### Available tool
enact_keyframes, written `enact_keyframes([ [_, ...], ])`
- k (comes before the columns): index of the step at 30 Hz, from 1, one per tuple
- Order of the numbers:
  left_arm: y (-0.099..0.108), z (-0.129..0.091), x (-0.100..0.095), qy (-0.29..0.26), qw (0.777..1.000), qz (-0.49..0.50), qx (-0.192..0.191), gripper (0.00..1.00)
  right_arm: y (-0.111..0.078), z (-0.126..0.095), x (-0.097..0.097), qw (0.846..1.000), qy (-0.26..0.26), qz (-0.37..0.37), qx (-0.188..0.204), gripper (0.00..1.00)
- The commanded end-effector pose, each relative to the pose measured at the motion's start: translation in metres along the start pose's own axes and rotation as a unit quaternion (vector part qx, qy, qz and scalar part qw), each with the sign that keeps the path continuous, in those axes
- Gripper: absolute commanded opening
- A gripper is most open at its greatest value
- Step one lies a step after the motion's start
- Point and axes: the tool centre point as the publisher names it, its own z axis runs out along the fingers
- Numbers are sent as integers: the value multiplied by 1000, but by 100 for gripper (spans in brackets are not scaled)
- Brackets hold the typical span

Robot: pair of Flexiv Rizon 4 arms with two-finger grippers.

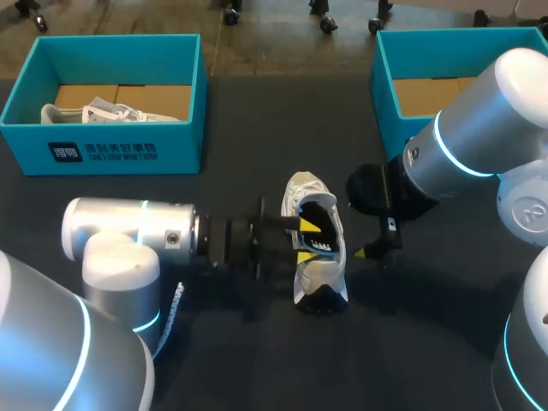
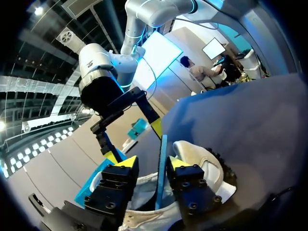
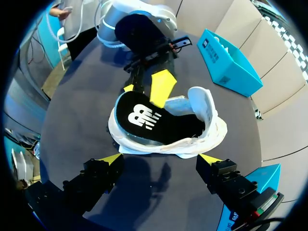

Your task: Take the shoe out of the shoebox, open the shoe tongue, remove and reinsert the insole, then place the shoe into the shoebox

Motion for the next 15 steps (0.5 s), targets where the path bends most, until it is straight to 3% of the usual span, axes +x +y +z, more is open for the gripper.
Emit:
enact_keyframes([
  [1,5,5,4,7,1000,-4,0,0,0,0,1,1000,-2,0,0,100],
  [15,32,18,1,25,999,24,-1,0,0,0,1,1000,-2,0,0,100],
])
